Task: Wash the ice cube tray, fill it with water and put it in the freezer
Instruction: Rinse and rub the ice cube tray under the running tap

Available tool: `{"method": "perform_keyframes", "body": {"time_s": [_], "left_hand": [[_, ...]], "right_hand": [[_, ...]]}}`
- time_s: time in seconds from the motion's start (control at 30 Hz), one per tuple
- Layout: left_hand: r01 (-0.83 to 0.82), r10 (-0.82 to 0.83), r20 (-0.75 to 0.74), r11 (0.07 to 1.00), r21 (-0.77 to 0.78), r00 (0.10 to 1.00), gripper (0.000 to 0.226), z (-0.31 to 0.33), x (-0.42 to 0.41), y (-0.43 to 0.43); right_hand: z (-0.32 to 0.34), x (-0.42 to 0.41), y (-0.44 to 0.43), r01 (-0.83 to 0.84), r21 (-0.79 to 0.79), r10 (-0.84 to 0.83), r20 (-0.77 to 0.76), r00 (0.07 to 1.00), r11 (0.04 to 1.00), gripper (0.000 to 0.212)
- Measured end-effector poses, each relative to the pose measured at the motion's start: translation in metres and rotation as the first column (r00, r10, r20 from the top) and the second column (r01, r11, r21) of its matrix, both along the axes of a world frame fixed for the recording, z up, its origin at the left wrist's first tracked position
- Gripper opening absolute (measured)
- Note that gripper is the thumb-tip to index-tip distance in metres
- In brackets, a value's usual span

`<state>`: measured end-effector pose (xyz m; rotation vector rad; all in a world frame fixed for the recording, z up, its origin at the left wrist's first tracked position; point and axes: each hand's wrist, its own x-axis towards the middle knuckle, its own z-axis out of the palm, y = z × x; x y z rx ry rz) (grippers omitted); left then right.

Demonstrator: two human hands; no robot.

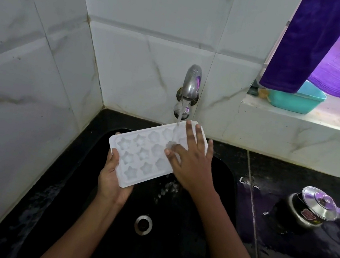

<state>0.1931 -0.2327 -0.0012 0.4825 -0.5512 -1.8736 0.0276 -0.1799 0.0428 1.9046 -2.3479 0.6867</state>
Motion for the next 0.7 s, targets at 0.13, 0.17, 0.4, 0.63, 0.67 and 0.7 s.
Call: {"method": "perform_keyframes", "body": {"time_s": [0.13,0.17,0.4,0.63,0.67,0.7], "left_hand": [[-0.01,0.01,0.005,1.0,0.001,1.0,0.038,-0.001,-0.001,-0.002],[-0.004,0.004,0.003,1.0,0.001,1.0,0.037,-0.002,0.0,-0.002],[-0.001,0.001,-0.006,1.0,0.005,1.0,0.037,0.0,-0.003,-0.002],[-0.026,0.026,0.007,1.0,-0.016,1.0,0.037,-0.001,0.002,-0.003],[-0.031,0.032,0.012,0.999,-0.015,0.999,0.038,-0.001,0.003,-0.003],[-0.036,0.036,0.02,0.999,-0.014,0.999,0.038,-0.001,0.003,-0.003]], "right_hand": [[-0.007,0.004,0.001,-0.068,0.067,0.068,-0.006,0.998,0.995,0.045],[-0.008,-0.001,0.002,-0.062,0.074,0.06,0.017,0.998,0.995,0.042],[-0.01,0.002,0.002,-0.085,0.105,0.081,0.041,0.996,0.991,0.052],[-0.009,-0.006,0.025,0.069,-0.138,-0.043,0.183,0.982,0.988,0.039],[-0.011,-0.003,0.027,0.055,-0.138,-0.032,0.165,0.986,0.989,0.038],[-0.013,0.0,0.028,0.025,-0.122,-0.008,0.141,0.99,0.992,0.037]]}}
